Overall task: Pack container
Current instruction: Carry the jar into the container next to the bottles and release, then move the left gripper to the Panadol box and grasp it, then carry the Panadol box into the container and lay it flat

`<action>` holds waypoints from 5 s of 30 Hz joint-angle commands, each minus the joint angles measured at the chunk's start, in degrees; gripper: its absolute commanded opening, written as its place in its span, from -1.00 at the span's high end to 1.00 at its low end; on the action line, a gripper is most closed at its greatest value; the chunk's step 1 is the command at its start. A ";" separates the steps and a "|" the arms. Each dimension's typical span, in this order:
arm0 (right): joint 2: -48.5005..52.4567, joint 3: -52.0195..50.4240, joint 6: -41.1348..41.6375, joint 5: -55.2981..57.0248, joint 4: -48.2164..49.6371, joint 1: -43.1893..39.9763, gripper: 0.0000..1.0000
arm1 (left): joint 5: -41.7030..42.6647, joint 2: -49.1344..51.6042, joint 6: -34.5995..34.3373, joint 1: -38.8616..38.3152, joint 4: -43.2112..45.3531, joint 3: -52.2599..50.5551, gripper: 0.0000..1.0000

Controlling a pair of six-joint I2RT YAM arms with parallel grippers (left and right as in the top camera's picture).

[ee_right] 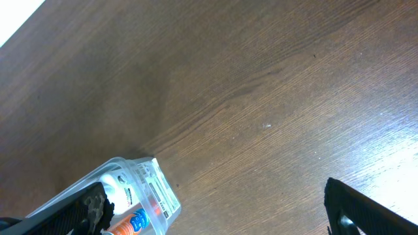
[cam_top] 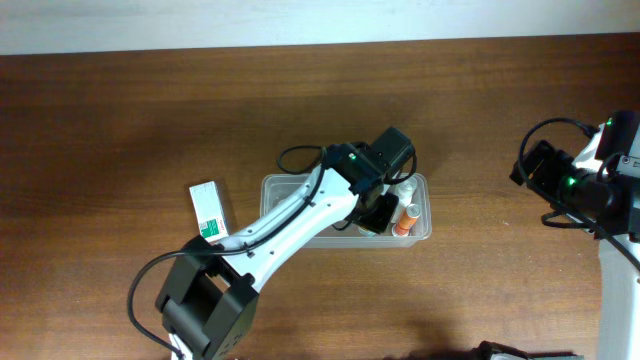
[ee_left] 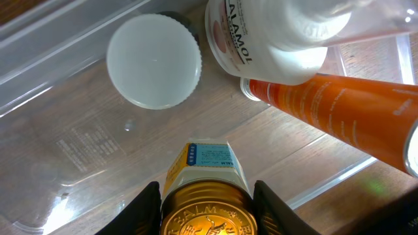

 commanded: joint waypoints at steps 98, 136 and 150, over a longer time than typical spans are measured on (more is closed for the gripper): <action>0.22 0.50 0.28 -0.26 0.00 -0.26 -0.97 | -9.27 -8.28 7.10 45.55 -0.48 -19.93 -0.28; 0.22 0.50 0.28 -0.26 0.00 -0.26 -0.97 | -9.44 -0.26 0.76 45.77 11.32 -25.70 -0.02; 0.22 0.50 0.28 -0.28 0.00 -0.26 -0.97 | -1.51 -6.32 23.96 43.82 -7.23 -2.69 0.19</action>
